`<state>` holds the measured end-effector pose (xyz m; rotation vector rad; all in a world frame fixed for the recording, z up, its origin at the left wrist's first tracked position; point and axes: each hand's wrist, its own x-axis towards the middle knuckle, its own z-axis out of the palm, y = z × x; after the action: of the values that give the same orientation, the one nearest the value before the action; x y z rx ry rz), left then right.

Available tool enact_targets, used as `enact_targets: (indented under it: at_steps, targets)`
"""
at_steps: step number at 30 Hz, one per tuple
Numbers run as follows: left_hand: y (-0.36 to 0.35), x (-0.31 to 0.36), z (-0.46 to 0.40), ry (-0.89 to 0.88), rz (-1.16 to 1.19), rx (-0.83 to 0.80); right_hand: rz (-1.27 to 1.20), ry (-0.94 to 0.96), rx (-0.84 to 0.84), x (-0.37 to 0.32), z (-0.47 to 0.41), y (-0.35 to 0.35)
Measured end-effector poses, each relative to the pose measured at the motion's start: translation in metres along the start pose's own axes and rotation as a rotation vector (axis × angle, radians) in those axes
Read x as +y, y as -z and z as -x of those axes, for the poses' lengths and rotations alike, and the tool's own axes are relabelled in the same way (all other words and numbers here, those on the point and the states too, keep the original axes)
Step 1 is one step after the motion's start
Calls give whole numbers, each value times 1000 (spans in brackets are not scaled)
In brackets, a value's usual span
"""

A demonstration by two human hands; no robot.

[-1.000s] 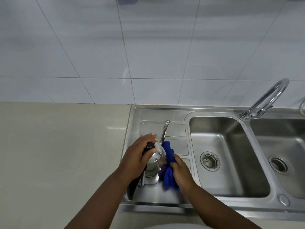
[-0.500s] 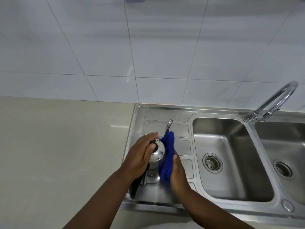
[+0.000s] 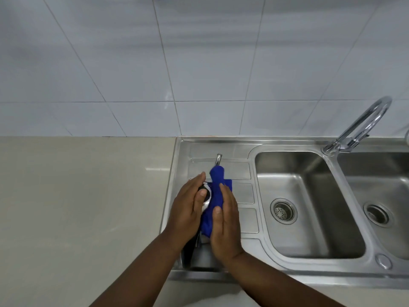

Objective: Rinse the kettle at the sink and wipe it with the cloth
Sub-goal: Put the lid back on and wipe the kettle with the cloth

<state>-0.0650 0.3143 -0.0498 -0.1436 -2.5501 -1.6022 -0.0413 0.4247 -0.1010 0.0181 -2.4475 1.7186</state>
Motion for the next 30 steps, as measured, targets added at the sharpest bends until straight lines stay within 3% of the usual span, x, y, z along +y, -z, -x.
enact_targets:
  at_steps: [5,8,15,17,21,24,26,30]
  targets:
    - [-2,-1,0,30,-35,28,-396,-411,-8,32,11,5]
    - [-3,-1,1,37,-26,48,-452,-498,1,29,12,3]
    - [-7,-2,3,26,5,77,-23,-35,29,-3,17,-9]
    - [-7,-2,2,17,-12,80,-45,-60,36,15,20,-9]
    - [-5,-2,1,16,-52,40,-407,-391,11,36,22,-5]
    - [-1,-4,-1,-15,-115,-40,-481,-484,15,29,12,-4]
    - [2,-5,-5,-49,-141,-73,-472,-410,35,12,5,1]
    - [8,-8,-12,-173,-136,-194,-320,-64,-63,-25,-9,15]
